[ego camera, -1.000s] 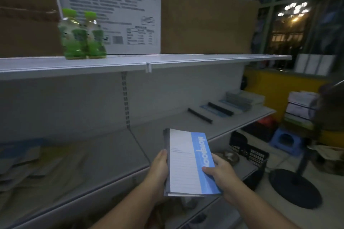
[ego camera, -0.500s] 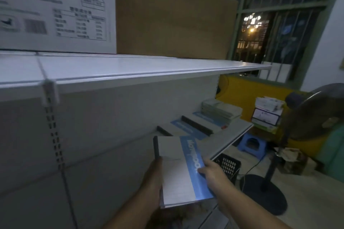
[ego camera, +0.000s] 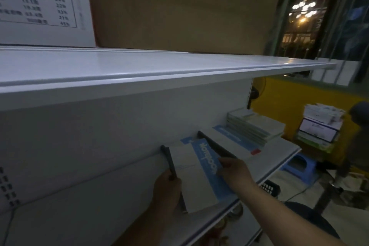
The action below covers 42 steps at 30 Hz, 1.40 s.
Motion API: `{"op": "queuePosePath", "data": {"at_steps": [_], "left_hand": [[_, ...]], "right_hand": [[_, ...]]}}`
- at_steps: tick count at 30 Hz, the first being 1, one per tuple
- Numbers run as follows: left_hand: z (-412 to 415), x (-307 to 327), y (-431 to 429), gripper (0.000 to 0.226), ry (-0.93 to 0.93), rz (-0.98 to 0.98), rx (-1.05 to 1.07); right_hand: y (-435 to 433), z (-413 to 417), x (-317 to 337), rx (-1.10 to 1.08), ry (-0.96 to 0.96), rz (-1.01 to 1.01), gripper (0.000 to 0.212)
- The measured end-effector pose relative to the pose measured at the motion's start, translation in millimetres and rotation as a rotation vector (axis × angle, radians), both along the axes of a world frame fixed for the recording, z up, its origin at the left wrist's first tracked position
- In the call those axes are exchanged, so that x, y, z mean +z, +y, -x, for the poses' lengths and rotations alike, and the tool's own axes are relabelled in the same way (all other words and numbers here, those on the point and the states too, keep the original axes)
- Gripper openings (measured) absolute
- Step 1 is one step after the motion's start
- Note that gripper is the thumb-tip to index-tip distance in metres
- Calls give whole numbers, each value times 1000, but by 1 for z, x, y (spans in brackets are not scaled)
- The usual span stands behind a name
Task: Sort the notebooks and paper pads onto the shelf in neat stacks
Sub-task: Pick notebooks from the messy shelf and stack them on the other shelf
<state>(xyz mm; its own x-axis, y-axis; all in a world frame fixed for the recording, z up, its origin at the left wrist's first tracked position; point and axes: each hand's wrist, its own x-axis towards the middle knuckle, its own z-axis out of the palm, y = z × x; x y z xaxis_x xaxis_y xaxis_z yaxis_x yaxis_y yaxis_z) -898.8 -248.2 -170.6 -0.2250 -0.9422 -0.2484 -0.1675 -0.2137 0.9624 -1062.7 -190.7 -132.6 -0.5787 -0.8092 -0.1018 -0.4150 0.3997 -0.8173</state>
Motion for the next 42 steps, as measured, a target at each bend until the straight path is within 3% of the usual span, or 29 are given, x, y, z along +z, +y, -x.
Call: {"op": "queuePosePath", "data": {"at_steps": [3,7,13,15,18,25,29,34,35,37,39,42], "left_hand": [[29,-1,-12,32,-18,36,65],[56,1,-30,26,-103,133,122],[71,-21,-36,21,-223,186,298],[74,-24,-31,16,-249,219,359],[77,-30,-28,36,-302,283,385],[76,-38,-34,41,-363,275,410],[75,-39,-33,41,-380,275,354],[61,-15,-26,27,-410,233,170],[53,-5,-22,22,-438,232,100],[22,11,-12,42,-590,290,-33],[-28,28,4,55,-855,357,-114],[-121,61,38,58,-1112,427,-77]], "right_hand": [[-37,40,-4,116,100,-52,36],[-77,74,-15,243,276,-80,19],[-101,72,-46,466,635,-121,30],[-102,70,-57,476,630,-60,36],[-105,74,-68,440,556,42,34],[-106,76,-80,420,532,139,36],[-106,76,-86,413,585,236,26],[-93,73,-66,482,712,179,29],[-90,72,-60,498,749,120,32],[-82,64,-41,543,852,-26,46],[-73,40,-21,579,984,-198,62],[-54,-33,1,753,1137,-176,61]]}}
